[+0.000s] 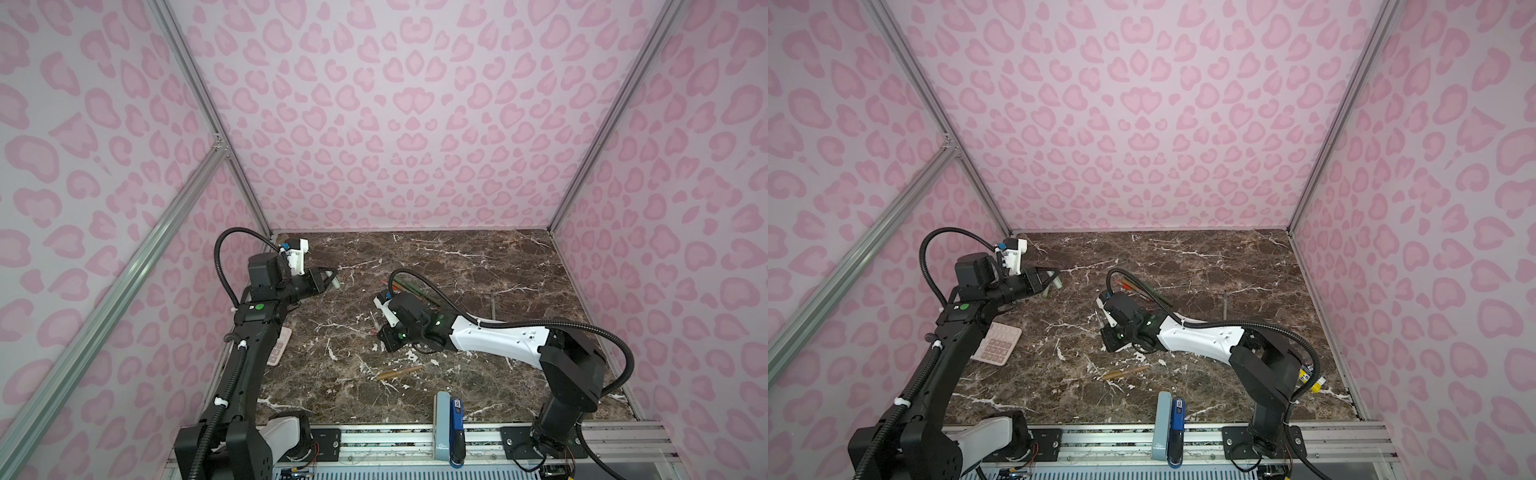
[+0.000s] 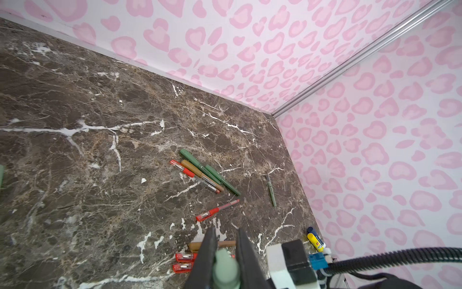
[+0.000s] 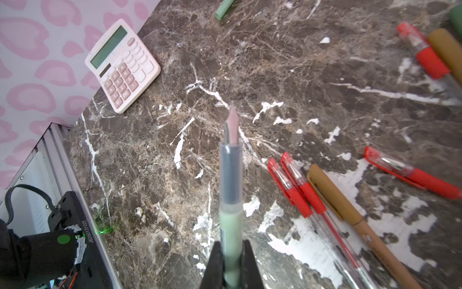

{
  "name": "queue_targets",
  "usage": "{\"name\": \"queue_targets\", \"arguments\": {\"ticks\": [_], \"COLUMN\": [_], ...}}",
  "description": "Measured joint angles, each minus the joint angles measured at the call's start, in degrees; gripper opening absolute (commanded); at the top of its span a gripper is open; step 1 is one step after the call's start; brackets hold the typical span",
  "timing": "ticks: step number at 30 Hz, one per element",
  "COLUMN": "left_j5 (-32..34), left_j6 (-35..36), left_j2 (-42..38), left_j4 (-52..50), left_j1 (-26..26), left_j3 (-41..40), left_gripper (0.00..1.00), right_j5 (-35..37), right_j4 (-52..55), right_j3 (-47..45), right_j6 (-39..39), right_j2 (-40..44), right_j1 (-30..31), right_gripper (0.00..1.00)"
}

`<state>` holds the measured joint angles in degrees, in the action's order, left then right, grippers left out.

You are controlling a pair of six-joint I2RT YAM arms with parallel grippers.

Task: Remove pen caps from pens
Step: Open the pen cap on the pen, then place the pen cap at the top-left of the table.

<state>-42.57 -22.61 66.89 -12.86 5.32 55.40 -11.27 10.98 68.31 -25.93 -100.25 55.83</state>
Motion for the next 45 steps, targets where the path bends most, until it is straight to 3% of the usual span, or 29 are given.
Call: {"name": "queue_targets", "arguments": {"ticks": [6, 13, 28, 35, 45], "left_j5": [5.7, 16.3, 29.2, 35.7, 38.5], "left_j6": [6.2, 13.2, 22.6, 23.7, 23.9], "left_j2": [3.9, 13.9, 37.1, 44.8, 55.1], "left_j4": [-3.8, -11.1, -22.8, -26.2, -29.9], "left_j1": [0.0, 0.0, -2.9, -3.7, -4.0], "left_j3": [4.1, 10.9, 26.1, 32.0, 40.7], "left_gripper": [0.04, 0.03, 0.03, 0.04, 0.04], "right_j5": [1.5, 4.4, 8.6, 7.5, 6.5], "right_j4": [-0.2, 4.5, 14.6, 17.8, 19.0], "right_j3": [-4.0, -10.1, -25.2, -27.3, -28.8], "right_j6": [-0.5, -1.3, -0.4, 0.6, 1.0], "right_j2": [7.5, 17.6, 42.4, 47.1, 47.8], "right_j1": [-3.9, -10.3, -25.6, -30.1, -31.4], "right_gripper": [0.0, 0.0, 0.0, 0.0, 0.0]}}
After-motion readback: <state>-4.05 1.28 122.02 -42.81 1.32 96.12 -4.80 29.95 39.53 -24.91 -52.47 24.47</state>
